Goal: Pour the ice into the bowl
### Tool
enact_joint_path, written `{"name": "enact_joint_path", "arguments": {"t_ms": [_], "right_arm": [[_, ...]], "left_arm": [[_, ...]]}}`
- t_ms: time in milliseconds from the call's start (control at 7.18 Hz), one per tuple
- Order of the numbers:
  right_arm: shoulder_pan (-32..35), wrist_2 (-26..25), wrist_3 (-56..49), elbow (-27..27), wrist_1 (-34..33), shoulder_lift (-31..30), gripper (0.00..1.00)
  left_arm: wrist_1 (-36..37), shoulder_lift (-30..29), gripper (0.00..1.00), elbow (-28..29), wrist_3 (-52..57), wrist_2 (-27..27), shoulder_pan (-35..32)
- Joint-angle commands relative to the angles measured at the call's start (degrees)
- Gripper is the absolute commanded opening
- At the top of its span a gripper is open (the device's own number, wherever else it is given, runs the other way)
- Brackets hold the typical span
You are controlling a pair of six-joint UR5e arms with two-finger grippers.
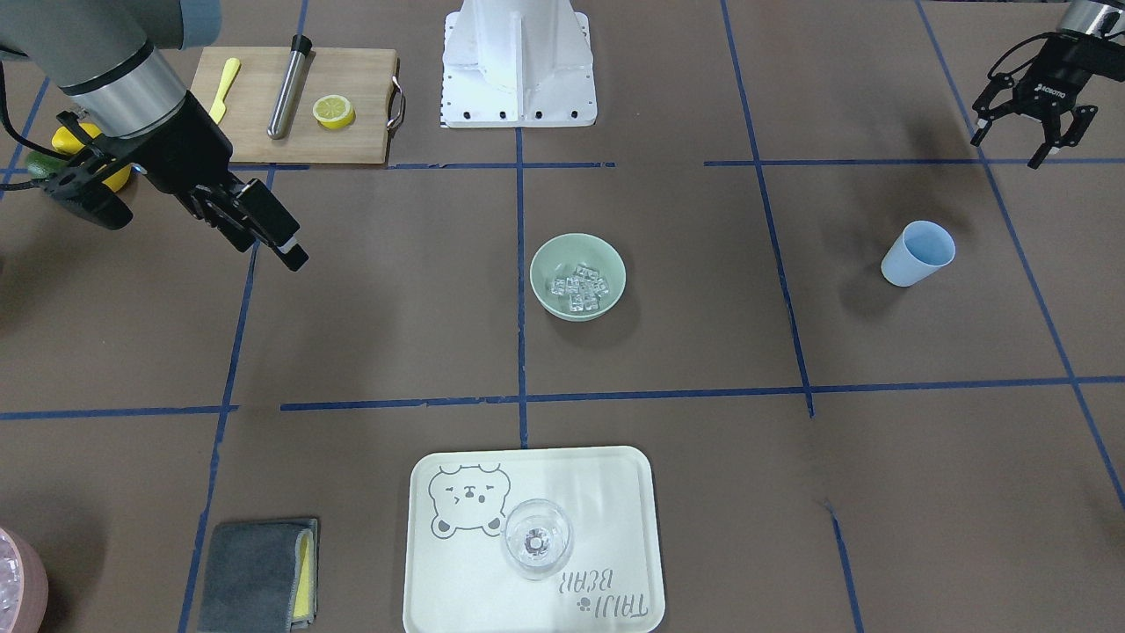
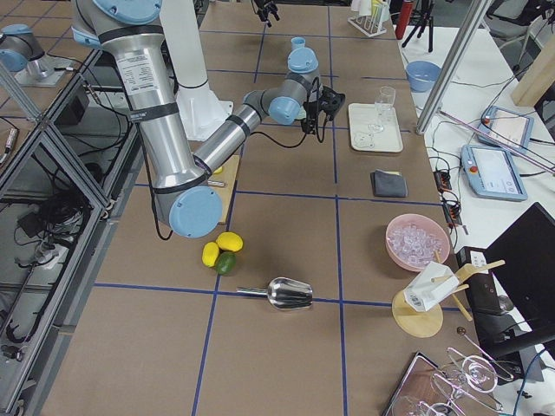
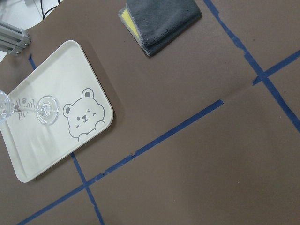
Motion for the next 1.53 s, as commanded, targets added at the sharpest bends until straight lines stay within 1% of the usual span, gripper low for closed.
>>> {"name": "enact_joint_path", "arguments": {"t_ms": [0, 139, 278, 418, 557, 696, 835, 975, 1114, 1253, 1392], "right_arm": [[-1.60, -0.45, -0.43, -0.48, 0.06, 1.18, 1.00], [-2.05, -0.63, 0.00, -1.17, 0.06, 2.49, 1.00], [-3.18, -0.89, 0.27, -1.27, 0.06, 2.76, 1.00], [-4.32, -1.59, 0.27, -2.49, -0.03, 4.94, 1.00], [-5.73, -2.73, 0.27, -3.80, -0.03, 6.27, 1.00], [-7.57, -4.92, 0.36, -5.30, -0.03, 8.28, 1.00], [-9.41, -5.46, 0.62, -7.66, -0.03, 10.65, 1.00], [-11.17, -5.64, 0.80, -9.08, -0.03, 12.07, 1.00], [-13.54, -7.56, 2.45, -11.27, -0.03, 14.78, 1.00], [-15.48, -9.58, 2.90, -16.16, -0.11, 18.98, 1.00], [-17.85, -10.55, 2.73, -19.95, -0.03, 21.20, 1.00]], "left_arm": [[1.04, -5.98, 1.00, 0.53, 12.02, -15.61, -17.87], [6.80, -10.64, 1.00, 0.26, 16.53, -21.79, -26.78], [8.07, -11.99, 1.00, 0.44, 17.18, -22.81, -28.43], [10.79, -12.79, 1.00, 0.26, 17.10, -24.30, -30.62], [16.55, -16.80, 1.00, 0.18, 17.45, -32.66, -37.87], [22.88, -21.27, 1.00, 0.09, 21.72, -41.97, -47.77], [31.29, -25.23, 1.00, -0.09, 26.11, -48.15, -55.35], [39.04, -27.71, 1.00, -0.52, 27.90, -51.35, -59.78], [45.64, -29.82, 1.00, -2.01, 29.83, -54.95, -62.96], [55.10, -32.80, 1.00, -2.98, 29.85, -59.94, -67.34], [64.25, -34.57, 1.00, -5.25, 30.02, -61.21, -68.95]]}}
